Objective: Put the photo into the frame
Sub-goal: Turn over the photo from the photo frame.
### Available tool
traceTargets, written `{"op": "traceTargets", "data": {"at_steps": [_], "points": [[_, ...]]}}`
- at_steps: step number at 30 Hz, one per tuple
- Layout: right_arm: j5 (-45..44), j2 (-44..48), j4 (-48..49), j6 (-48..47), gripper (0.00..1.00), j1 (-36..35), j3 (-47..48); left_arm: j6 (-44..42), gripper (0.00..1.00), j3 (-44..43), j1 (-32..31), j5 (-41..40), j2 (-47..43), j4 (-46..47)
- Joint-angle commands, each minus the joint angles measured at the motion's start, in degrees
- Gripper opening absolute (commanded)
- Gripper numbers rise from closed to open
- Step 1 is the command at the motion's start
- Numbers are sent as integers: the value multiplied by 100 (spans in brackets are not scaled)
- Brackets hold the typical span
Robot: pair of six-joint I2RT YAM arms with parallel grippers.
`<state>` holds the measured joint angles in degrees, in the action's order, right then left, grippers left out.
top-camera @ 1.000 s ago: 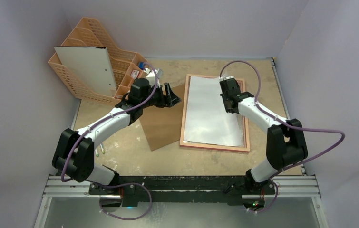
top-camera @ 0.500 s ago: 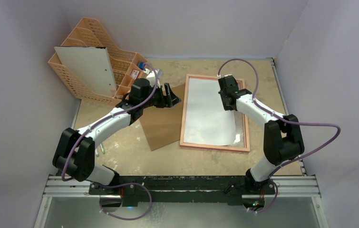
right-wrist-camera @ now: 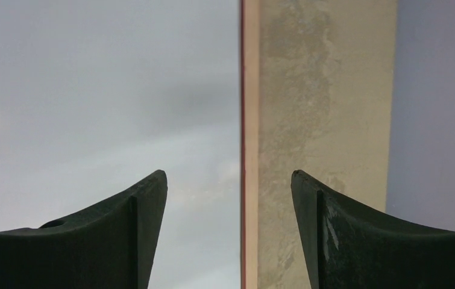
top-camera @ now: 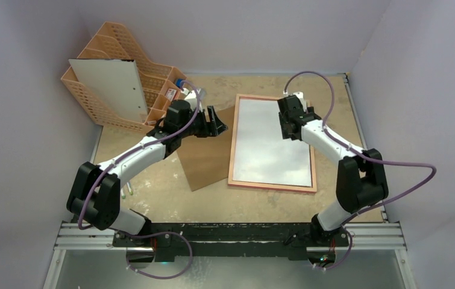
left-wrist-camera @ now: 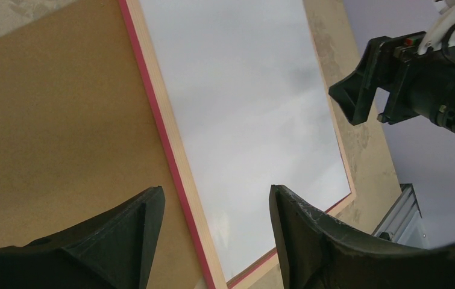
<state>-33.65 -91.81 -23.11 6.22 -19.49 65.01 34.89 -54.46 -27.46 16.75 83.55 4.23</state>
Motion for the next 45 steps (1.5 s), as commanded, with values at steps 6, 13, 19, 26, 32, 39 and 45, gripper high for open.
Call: {"op": "traceTargets", "data": {"at_steps": [6,13,19,26,32,39,45], "points": [[-492,720,136,835,81,15,333,-12,67,-103,-22,-278,-23,-139],[1852,915,1090,1382,82,11,191,-81,67,-148,-22,-684,-66,-400],[4662,1188,3306,2678,73,-392,-930,-203,70,-154,-13,-1397,-222,-952],[4588,139,4225,4102,68,-1572,-738,-33,70,-456,39,-2605,-395,-1464],[4013,-1227,3687,3988,67,-1890,476,488,70,82,48,-3124,-1007,-1015],[3569,-2302,2645,3574,65,-1902,1653,509,70,152,57,-3034,-999,-1046],[3456,-2738,1771,3523,65,-1892,2169,606,69,232,57,-2743,-730,-861]]}}
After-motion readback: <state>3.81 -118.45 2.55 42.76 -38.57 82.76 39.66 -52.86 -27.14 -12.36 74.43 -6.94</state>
